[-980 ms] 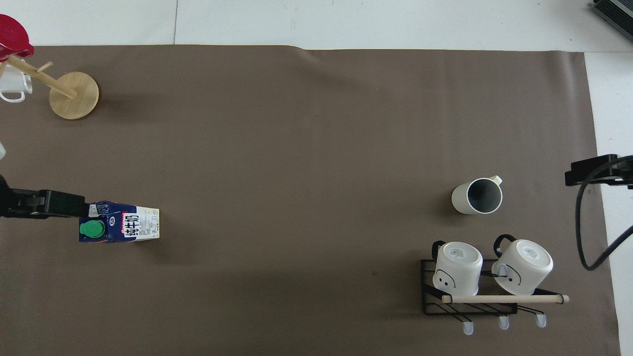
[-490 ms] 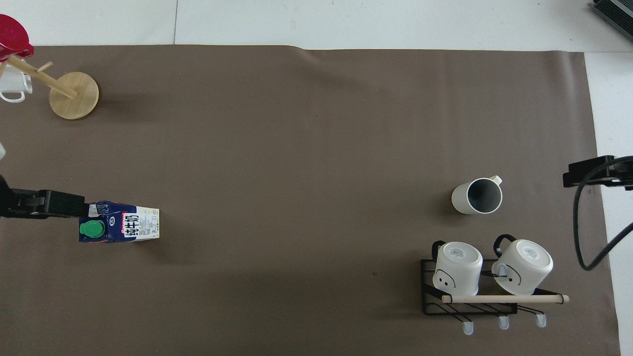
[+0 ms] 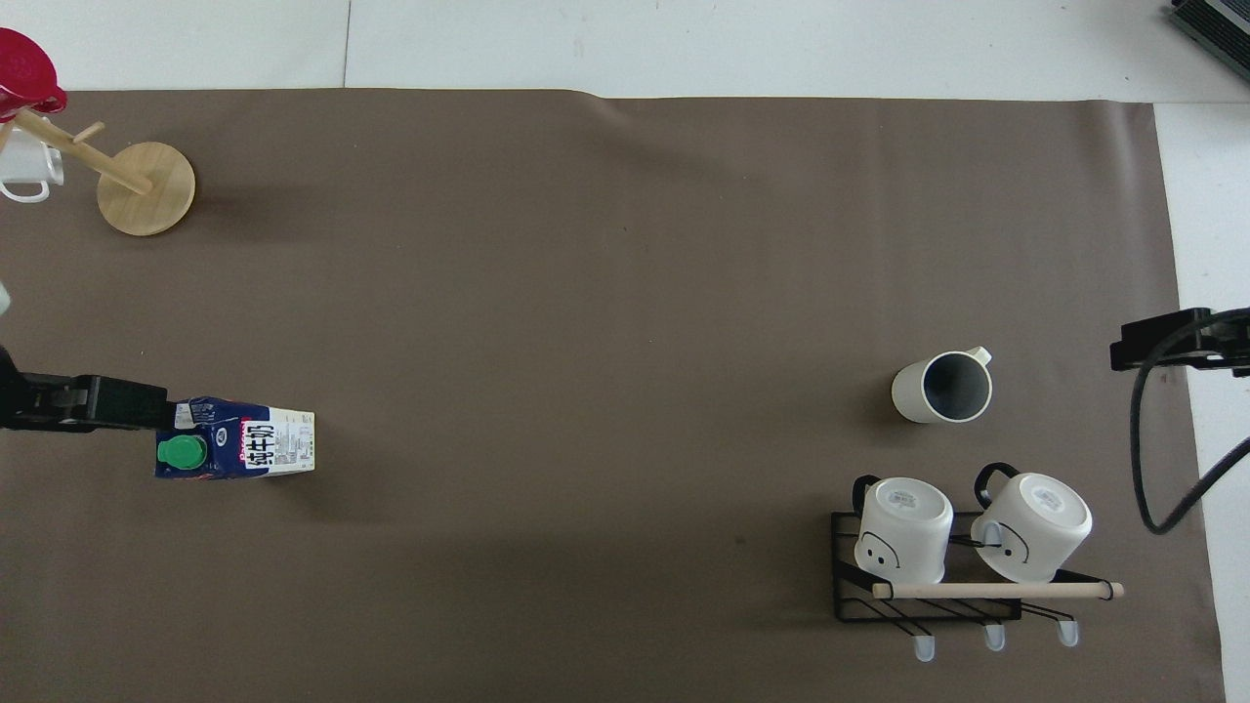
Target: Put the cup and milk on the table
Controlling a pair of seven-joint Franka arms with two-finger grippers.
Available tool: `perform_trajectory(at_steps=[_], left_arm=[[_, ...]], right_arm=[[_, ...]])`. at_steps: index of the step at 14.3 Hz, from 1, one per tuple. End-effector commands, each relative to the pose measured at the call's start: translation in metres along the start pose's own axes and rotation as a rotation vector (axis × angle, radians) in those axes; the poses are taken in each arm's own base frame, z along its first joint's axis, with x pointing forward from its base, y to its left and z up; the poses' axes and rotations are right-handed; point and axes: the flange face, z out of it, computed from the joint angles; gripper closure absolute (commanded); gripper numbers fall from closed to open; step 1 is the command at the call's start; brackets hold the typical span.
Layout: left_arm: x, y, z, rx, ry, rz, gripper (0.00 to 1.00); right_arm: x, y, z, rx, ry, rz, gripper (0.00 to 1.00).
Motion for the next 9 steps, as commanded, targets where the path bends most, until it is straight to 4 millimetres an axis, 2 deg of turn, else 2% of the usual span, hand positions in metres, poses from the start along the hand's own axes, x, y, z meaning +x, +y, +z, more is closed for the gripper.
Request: perform_trajectory(at_steps=[1, 9], left_arm=[[-0.0016, -0.0030, -0.0058, -0.011, -0.009, -0.012, 0.00], [-0.0016, -0.0030, -0.0058, -0.011, -0.009, -0.012, 0.00]], right_arm=[[-0.0023, 0.0041, 0.0018, 0.007, 0.009, -0.018, 0.00], [-0.0035, 0.0042, 0.0032, 0.007, 0.004, -0.018, 0.00]])
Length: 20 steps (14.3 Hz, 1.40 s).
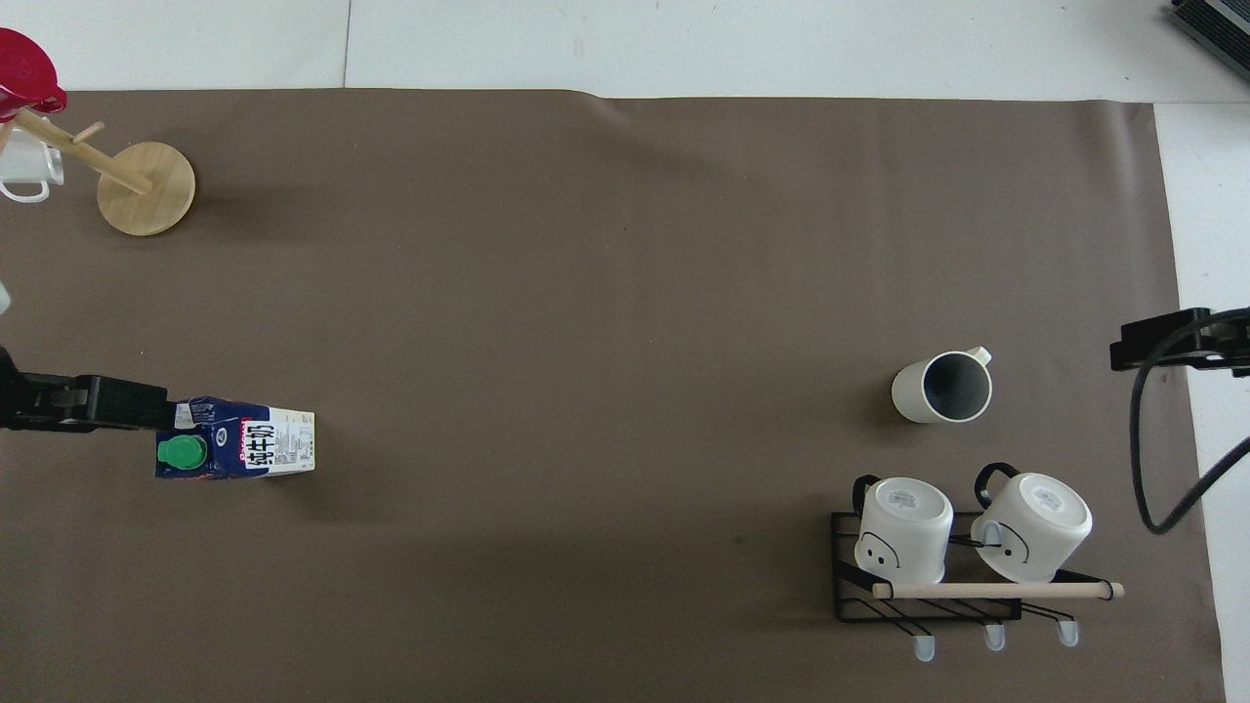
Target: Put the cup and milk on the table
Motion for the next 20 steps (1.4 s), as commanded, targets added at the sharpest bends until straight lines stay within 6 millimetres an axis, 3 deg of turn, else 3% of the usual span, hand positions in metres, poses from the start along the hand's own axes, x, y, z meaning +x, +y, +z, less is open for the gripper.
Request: perform_trajectory(at_steps=[1, 7, 10, 20], left_arm=[[-0.002, -0.003, -0.006, -0.011, -0.009, -0.012, 0.00], [-0.002, -0.003, -0.006, -0.011, -0.009, -0.012, 0.00], [-0.002, -0.003, -0.006, -0.011, -0.009, -0.012, 0.00], [-0.002, -0.003, -0.006, -0.011, -0.009, -0.012, 0.00]], right_arm=[[-0.005, 0.005, 0.002, 0.008, 0.006, -0.017, 0.00], [-0.005, -0.002, -0.002, 0.006, 0.017, -0.032, 0.00], [-0.012, 0.009, -0.022, 0.012, 0.056, -0.014, 0.00], [-0.014, 0.007, -0.022, 0.011, 0.054, -0.019, 0.00]])
